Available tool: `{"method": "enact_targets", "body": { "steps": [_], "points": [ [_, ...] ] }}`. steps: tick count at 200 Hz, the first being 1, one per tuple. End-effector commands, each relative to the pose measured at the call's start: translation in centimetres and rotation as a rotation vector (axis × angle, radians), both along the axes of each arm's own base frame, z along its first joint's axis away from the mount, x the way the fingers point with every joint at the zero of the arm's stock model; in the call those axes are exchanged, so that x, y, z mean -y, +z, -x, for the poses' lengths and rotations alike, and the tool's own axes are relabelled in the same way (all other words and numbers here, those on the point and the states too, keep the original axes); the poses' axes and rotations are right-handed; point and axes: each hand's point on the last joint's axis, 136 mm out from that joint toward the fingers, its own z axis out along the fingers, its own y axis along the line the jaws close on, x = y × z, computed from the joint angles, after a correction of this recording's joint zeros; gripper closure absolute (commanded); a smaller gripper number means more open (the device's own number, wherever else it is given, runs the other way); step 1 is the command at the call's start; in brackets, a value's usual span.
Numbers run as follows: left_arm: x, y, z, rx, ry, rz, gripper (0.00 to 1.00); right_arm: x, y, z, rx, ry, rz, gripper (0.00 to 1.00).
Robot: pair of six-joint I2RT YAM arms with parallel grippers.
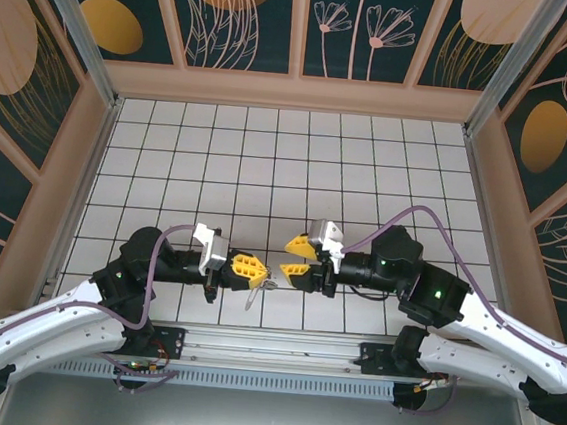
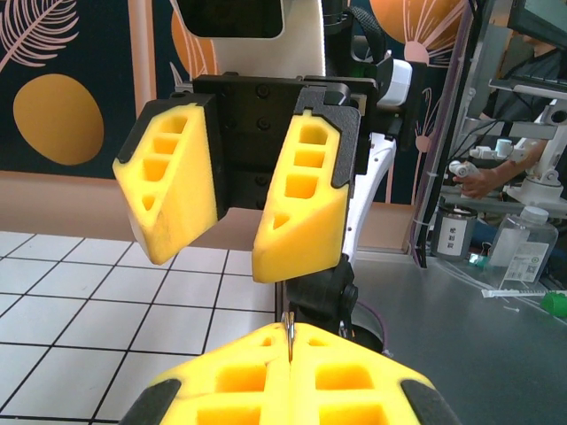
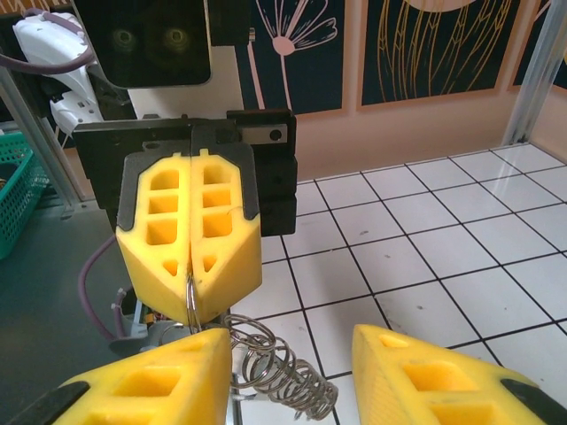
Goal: Put the keys on the keyring
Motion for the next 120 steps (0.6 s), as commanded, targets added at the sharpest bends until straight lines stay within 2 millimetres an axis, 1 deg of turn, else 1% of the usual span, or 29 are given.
{"method": "enact_targets", "body": {
  "steps": [1,41,67,90,120],
  "points": [
    [-0.1,1.6,0.4,0.053,-0.015,0.047,1.0,-0.7,0.3,0.2,0.012,0.026,-0.028,0.6],
    [0.0,1.4,0.4,0.057,-0.015,0.044,1.0,-1.4,-0.5,0.8,-0.013,0.071,-0.008,0.61],
    [-0.1,1.5,0.4,0.056,-0.016,0.047,1.0,-1.8,-1.3,0.6,-0.028,0.072,0.02,0.61],
    [-0.2,1.6,0.4,0.056,-0.012,0.048,1.0,-1.9,-1.3,1.2,-0.035,0.103,0.016,0.61],
    [-0.1,1.4,0.3,0.054,-0.011,0.044,1.0,-2.0,-1.6,1.3,-0.034,0.108,0.022,0.61]
  ]
}}
